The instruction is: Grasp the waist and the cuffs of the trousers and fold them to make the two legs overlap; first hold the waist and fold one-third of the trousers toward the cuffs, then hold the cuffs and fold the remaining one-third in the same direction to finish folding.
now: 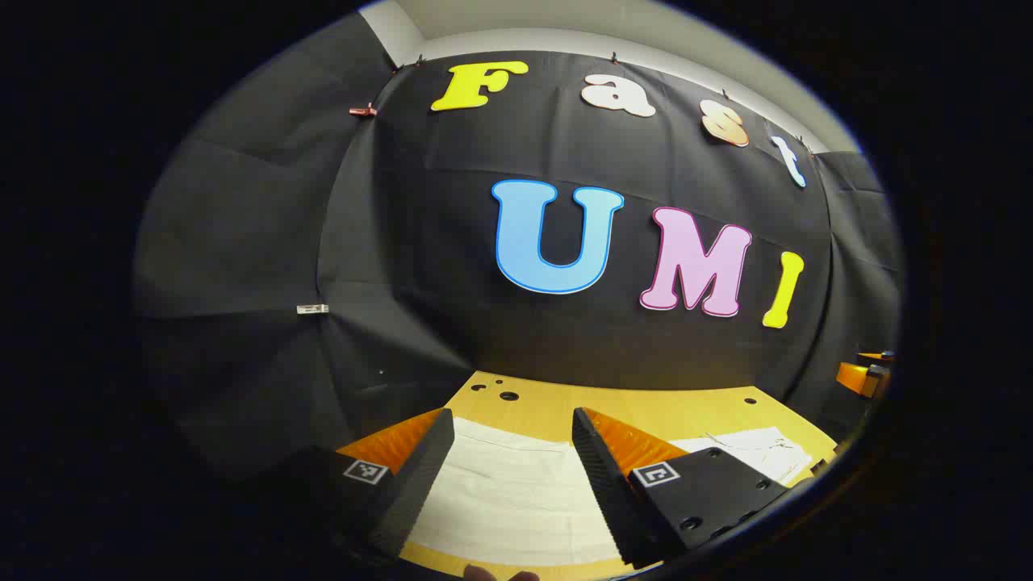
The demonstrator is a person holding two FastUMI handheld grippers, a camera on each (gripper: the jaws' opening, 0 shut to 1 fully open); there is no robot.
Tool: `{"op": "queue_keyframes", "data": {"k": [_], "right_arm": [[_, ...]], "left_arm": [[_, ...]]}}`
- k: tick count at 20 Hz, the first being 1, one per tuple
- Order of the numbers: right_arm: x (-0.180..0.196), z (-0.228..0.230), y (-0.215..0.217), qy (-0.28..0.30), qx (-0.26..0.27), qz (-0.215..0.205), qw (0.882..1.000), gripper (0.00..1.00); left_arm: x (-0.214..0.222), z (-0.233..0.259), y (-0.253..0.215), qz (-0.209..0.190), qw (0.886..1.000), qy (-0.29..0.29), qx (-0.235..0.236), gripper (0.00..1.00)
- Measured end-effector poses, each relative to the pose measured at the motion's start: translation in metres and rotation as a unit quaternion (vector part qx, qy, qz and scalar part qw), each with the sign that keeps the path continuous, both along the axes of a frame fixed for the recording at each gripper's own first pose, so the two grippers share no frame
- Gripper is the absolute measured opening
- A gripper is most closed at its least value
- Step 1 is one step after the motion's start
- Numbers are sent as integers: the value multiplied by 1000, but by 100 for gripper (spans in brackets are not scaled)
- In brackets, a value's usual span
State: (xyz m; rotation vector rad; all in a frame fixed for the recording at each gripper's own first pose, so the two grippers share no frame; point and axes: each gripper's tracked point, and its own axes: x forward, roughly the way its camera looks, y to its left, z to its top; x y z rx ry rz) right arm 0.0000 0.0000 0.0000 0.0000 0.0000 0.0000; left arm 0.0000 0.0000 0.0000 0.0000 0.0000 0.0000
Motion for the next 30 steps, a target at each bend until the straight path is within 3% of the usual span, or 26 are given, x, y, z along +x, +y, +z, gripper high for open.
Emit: {"op": "queue_keyframes", "data": {"k": [22, 24, 26, 28, 30], "right_arm": [[2, -11, -15, 27, 4, -4, 1000, 98], [2, -12, -26, 28, -20, -9, 999, 97], [2, -18, -54, 35, -89, -28, 995, 98], [-2, -25, -80, 39, -165, -40, 985, 98], [-8, -37, -101, 49, -241, -42, 968, 98]], "left_arm": [[6, -14, -12, 13, 1000, 20, -2, 94], [10, -14, -8, 15, 999, 20, 38, 94], [13, -15, 8, 28, 991, 17, 131, 94], [17, -25, 22, 24, 971, 20, 238, 96], [18, -48, 30, -7, 934, 36, 355, 95]]}}
